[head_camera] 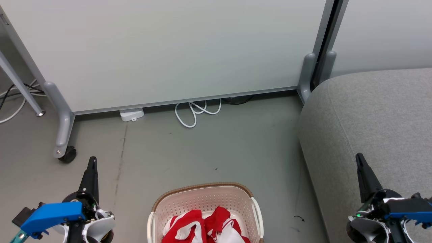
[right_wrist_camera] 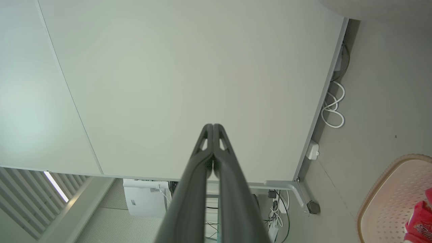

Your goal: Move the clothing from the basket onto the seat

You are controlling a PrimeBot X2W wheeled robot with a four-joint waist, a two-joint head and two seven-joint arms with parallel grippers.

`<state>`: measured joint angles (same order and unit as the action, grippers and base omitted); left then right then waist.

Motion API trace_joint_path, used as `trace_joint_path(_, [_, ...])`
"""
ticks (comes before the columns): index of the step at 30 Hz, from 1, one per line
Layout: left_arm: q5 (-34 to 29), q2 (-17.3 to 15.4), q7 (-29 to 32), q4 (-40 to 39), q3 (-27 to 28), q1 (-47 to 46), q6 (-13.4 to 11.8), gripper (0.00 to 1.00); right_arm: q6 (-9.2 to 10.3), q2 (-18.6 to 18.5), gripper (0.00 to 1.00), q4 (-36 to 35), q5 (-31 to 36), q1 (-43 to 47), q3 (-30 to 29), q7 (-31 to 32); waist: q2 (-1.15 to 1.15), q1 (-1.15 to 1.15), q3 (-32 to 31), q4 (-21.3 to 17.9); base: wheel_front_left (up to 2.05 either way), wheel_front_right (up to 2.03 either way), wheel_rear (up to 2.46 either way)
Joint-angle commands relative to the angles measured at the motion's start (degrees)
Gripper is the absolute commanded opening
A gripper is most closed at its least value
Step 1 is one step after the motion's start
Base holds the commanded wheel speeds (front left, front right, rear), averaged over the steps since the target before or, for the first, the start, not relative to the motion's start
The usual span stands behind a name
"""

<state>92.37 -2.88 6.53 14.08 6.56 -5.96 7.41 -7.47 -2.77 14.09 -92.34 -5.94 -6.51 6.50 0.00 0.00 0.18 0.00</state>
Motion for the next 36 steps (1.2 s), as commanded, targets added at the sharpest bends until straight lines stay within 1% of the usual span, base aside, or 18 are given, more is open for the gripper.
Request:
trace_joint_path(1, [0.08,0.06,0.14,-0.23,0.06,-0.60,0.16,0.00,-0.05,-0.22,0.00,-0.18,-0.15,-0.59,-0.06,0.14,0.00,0.00,0.00,0.00,0.00,0.00,0.00])
trace_joint_path(36, [0.08,0.06,0.14,-0.23,0.06,-0.60,0.16,0.00,-0.05,-0.22,0.00,-0.18,-0.15,-0.59,-0.06,0.14,0.00,0.00,0.00,0.00,0.00,0.00,0.00])
